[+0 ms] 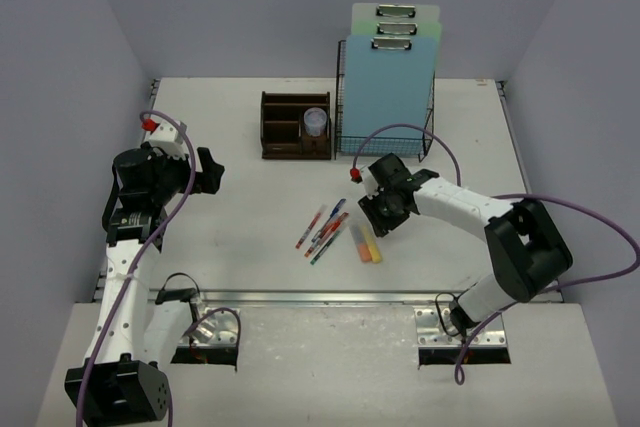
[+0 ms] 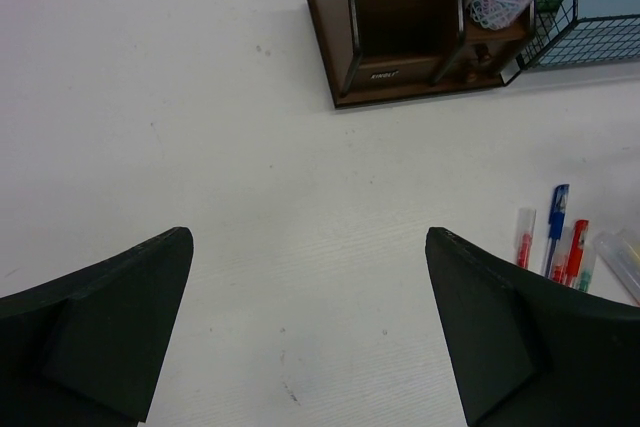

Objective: Organize the desk

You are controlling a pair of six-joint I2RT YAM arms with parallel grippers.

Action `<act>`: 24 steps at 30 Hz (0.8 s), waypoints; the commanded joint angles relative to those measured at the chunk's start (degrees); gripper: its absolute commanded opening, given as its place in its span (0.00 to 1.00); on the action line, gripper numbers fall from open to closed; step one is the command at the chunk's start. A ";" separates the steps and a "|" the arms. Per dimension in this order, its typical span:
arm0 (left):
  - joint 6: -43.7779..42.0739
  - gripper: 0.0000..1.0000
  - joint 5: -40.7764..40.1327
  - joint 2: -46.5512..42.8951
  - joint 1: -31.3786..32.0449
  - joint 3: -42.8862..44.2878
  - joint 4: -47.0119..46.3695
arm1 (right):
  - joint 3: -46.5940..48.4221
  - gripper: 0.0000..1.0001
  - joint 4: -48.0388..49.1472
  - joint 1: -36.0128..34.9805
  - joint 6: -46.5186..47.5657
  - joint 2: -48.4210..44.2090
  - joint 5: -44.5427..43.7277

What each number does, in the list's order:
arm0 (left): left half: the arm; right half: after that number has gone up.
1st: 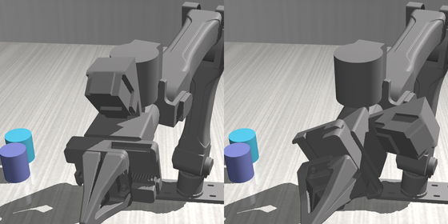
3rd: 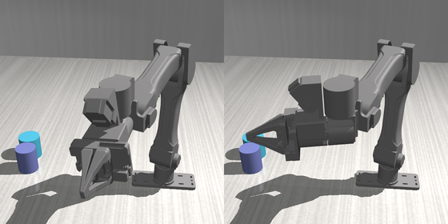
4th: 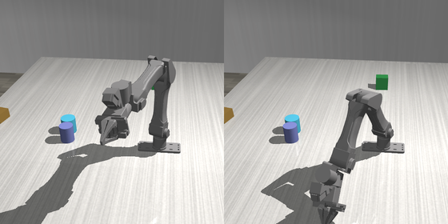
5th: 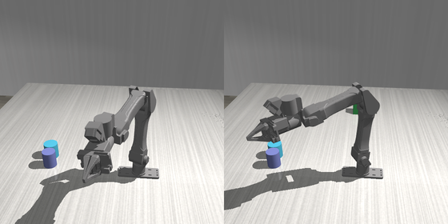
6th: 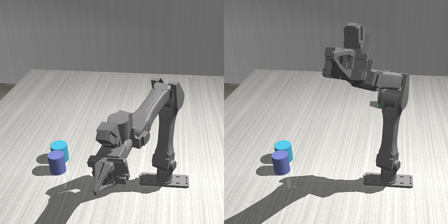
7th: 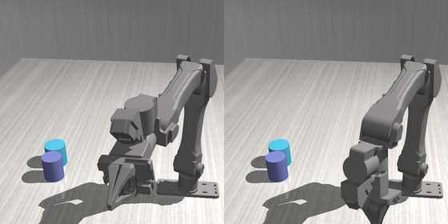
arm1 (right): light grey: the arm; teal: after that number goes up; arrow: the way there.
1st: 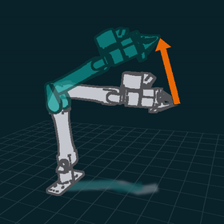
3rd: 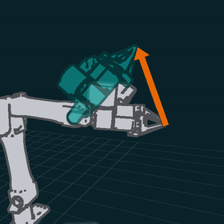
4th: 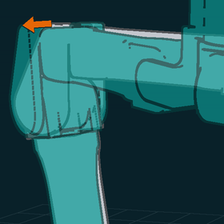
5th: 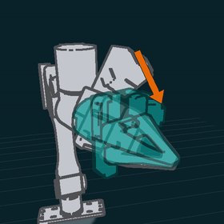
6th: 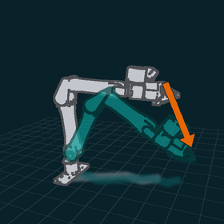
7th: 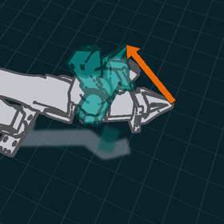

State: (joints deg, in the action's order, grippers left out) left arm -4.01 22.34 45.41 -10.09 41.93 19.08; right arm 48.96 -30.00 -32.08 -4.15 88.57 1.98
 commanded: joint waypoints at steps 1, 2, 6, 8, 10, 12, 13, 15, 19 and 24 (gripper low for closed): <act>0.67 1.00 -0.02 -0.41 0.33 0.17 -2.55 | 2.27 0.44 2.06 -0.09 -4.26 0.97 2.21; 0.67 1.00 -0.02 -0.41 0.33 0.17 -2.56 | 2.36 0.44 2.05 -0.18 -4.28 0.99 2.40; 0.58 1.00 -0.10 -0.50 0.33 -0.04 -2.73 | 2.27 0.45 3.15 -0.39 -5.57 2.73 3.15; 0.51 1.00 -0.10 -0.42 0.41 -0.18 -2.66 | 2.35 0.45 3.68 -0.84 -5.94 3.40 3.29; 0.50 1.00 -0.10 -0.41 0.33 -0.27 -2.65 | 2.36 0.45 3.96 -1.13 -6.28 3.78 3.21; 0.50 1.00 -0.10 -0.25 0.33 -0.27 -2.66 | 2.37 0.45 4.65 -1.30 -6.98 4.24 3.29; 0.50 1.00 -0.10 -0.11 0.33 -0.27 -2.77 | 2.37 0.46 4.93 -1.56 -7.19 4.60 3.23; 0.66 1.00 -0.02 0.10 0.33 -0.27 -2.90 | 2.37 0.46 5.28 -2.00 -7.51 5.17 3.12; 0.85 1.00 0.16 0.64 0.33 -0.22 -3.00 | 2.37 0.45 6.12 -2.45 -8.26 6.14 2.89; 0.76 1.00 0.23 1.00 0.33 -0.27 -3.15 | 1.73 0.45 7.42 -2.82 -9.12 7.85 2.69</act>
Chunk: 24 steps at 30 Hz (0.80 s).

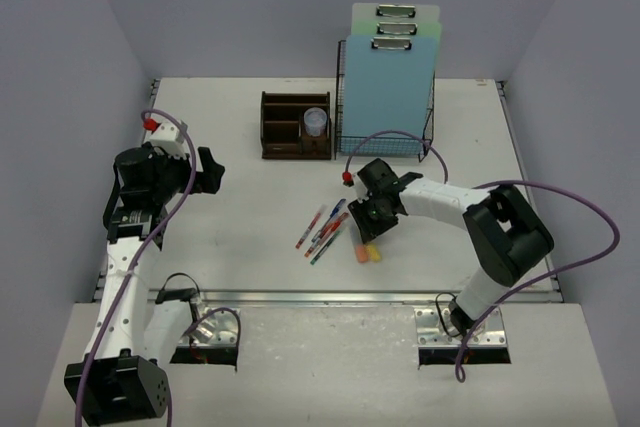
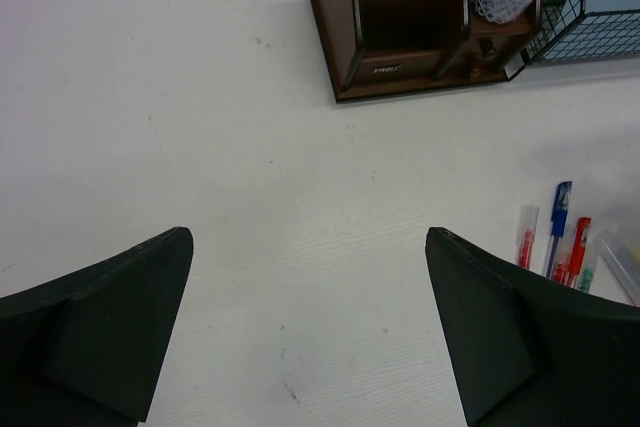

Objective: Organize the desk

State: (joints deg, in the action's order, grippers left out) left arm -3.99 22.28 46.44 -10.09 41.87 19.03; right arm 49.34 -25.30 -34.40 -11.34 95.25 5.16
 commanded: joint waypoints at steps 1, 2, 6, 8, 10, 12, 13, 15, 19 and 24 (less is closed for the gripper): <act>0.74 1.00 0.24 -0.04 0.33 -0.21 -3.06 | 1.09 0.45 3.15 -0.49 -1.94 1.38 -0.89; 0.72 1.00 0.24 -0.06 0.33 -0.21 -3.05 | 0.85 0.45 3.51 -0.49 -1.87 1.63 -1.24; 0.64 1.00 0.23 -0.13 0.33 -0.20 -3.03 | 0.24 0.34 4.05 -0.49 -1.14 2.10 -1.88; 0.37 1.00 0.61 -0.24 0.30 -0.04 -3.03 | 0.62 0.13 2.75 -0.49 -0.95 1.36 -1.23; -0.37 1.00 1.37 -0.39 0.29 0.28 -3.08 | 1.64 0.00 0.61 -0.40 -0.48 0.14 -0.50; -2.53 1.00 3.08 -0.74 0.33 0.90 -3.53 | 4.14 0.00 -2.17 0.33 0.11 -3.89 1.48; -3.82 1.00 4.07 -1.08 0.33 1.54 -3.99 | 5.31 0.00 -3.51 1.25 0.35 -6.10 3.85; -6.90 1.00 7.17 -1.18 0.33 2.49 -5.00 | 8.30 0.00 -5.90 2.48 0.44 -9.58 6.13; -13.15 1.00 15.71 -0.50 0.65 4.05 -6.44 | 13.13 0.00 -7.64 3.72 -1.40 -13.78 10.36; -33.63 0.99 18.55 0.60 15.48 5.87 -2.16 | 15.17 0.00 -7.42 4.07 -8.51 -13.86 19.44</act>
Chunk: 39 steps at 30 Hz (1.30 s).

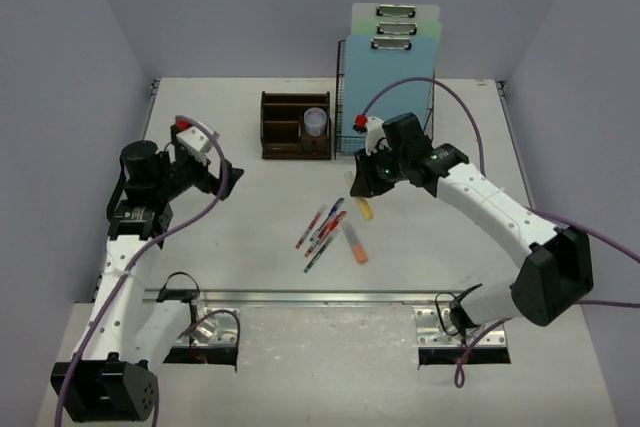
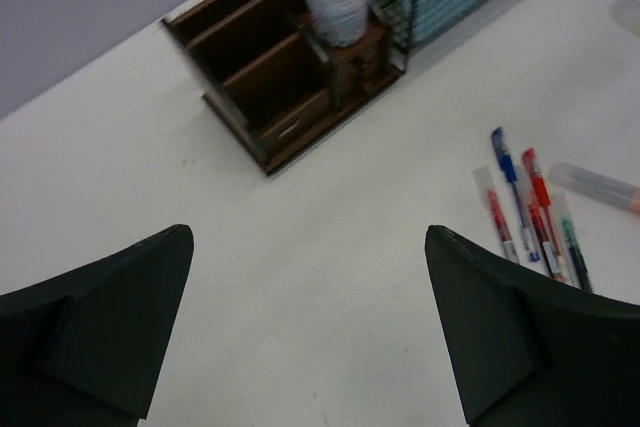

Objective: Organize the desk

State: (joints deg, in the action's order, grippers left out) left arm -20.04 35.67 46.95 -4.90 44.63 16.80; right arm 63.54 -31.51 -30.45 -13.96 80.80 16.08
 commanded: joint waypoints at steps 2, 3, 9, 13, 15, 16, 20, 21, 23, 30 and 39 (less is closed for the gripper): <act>-25.65 0.97 0.24 0.11 18.79 2.66 2.91 | 1.18 0.00 -1.54 0.46 -9.65 2.81 10.93; -29.10 0.96 -2.07 0.07 22.74 2.44 4.21 | 1.39 0.00 -1.82 0.58 -11.49 3.98 11.98; -49.50 0.87 -21.02 0.44 56.17 -0.54 9.17 | 2.70 0.00 -4.11 0.79 -17.46 7.41 13.91; -52.44 0.74 -24.42 6.76 65.91 1.71 9.85 | 3.50 0.00 -6.28 0.74 -21.32 8.76 11.93; -55.07 0.70 -26.86 8.58 71.05 1.37 7.88 | 4.08 0.00 -8.28 0.74 -24.45 9.42 9.76; -55.90 0.69 -27.32 9.94 72.32 1.39 7.22 | 4.34 0.00 -9.05 0.74 -25.38 9.83 9.48; -55.45 0.65 -27.66 16.00 73.61 4.33 7.54 | 4.48 0.00 -10.87 0.66 -27.57 10.64 8.97; -55.28 0.64 -28.09 17.15 73.63 4.78 7.40 | 4.31 0.00 -11.12 0.66 -27.97 10.69 8.97; -55.24 0.63 -29.10 19.24 73.63 5.64 5.40 | 3.96 0.00 -11.78 0.57 -28.93 10.91 9.11; -55.90 0.62 -32.24 23.86 73.51 5.61 -1.32 | 4.52 0.00 -12.44 0.48 -30.43 12.87 12.32; -56.54 0.49 -30.04 27.08 72.36 5.04 -6.87 | 4.14 0.00 -12.00 -0.02 -31.39 12.94 14.50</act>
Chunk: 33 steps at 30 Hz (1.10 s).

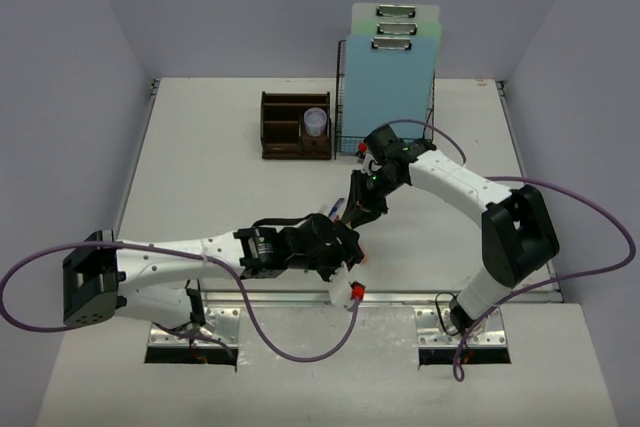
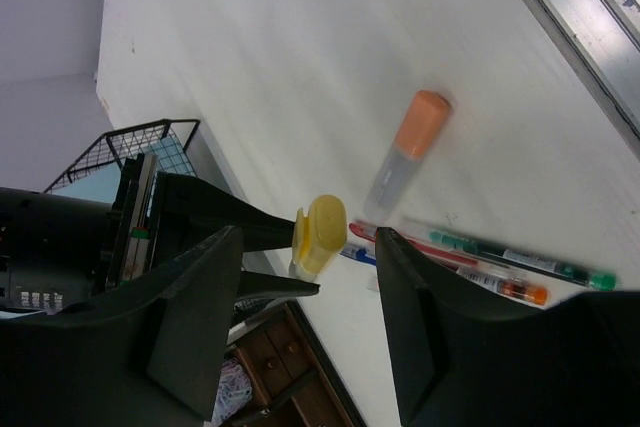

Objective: Organize the desk

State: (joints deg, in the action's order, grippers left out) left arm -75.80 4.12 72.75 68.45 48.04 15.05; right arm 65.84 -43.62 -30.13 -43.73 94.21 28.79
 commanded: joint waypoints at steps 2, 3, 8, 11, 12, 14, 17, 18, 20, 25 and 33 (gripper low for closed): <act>-0.88 0.44 2.79 1.66 -1.64 1.82 -5.18 | 1.73 0.00 0.20 -0.39 -1.64 -0.65 1.90; -1.00 0.41 2.98 1.85 -1.89 1.88 -5.37 | 1.66 0.00 0.20 -0.45 -1.70 -0.77 1.97; -1.63 0.15 3.87 3.35 -2.69 2.23 -5.22 | 1.74 0.00 0.46 -0.46 -1.88 -0.79 3.11; -0.31 0.05 4.35 3.59 -3.57 3.10 -4.66 | 2.04 0.09 1.01 -0.45 -0.64 -0.75 5.21; 0.53 0.01 4.58 3.50 -3.78 3.46 -4.06 | 2.37 0.23 1.44 -0.48 0.10 -0.70 6.35; 2.69 0.00 5.46 2.69 -3.85 4.16 -2.53 | 3.51 0.51 1.84 0.15 2.02 -0.70 7.20; 7.90 0.00 6.86 -0.19 -3.85 5.29 -0.48 | 6.75 0.84 1.22 2.22 4.63 -0.08 7.10; 10.76 0.00 7.68 -1.63 -3.85 5.97 0.32 | 8.49 0.93 0.74 3.69 5.76 0.34 6.87; 18.29 0.00 8.24 -4.36 -4.27 7.22 1.65 | 11.90 0.99 0.19 7.99 7.24 1.05 7.36; 43.63 0.00 11.79 -7.84 -15.81 9.76 -2.28 | 15.55 0.99 2.44 16.55 12.68 -1.98 6.89; 61.61 0.00 7.49 -6.59 -38.64 6.29 -26.39 | 10.05 0.99 5.38 22.07 19.83 -10.74 0.45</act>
State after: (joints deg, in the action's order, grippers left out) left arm -25.64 13.67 65.83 34.70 55.56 5.33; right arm 78.06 -40.32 -8.43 -28.91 88.60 32.32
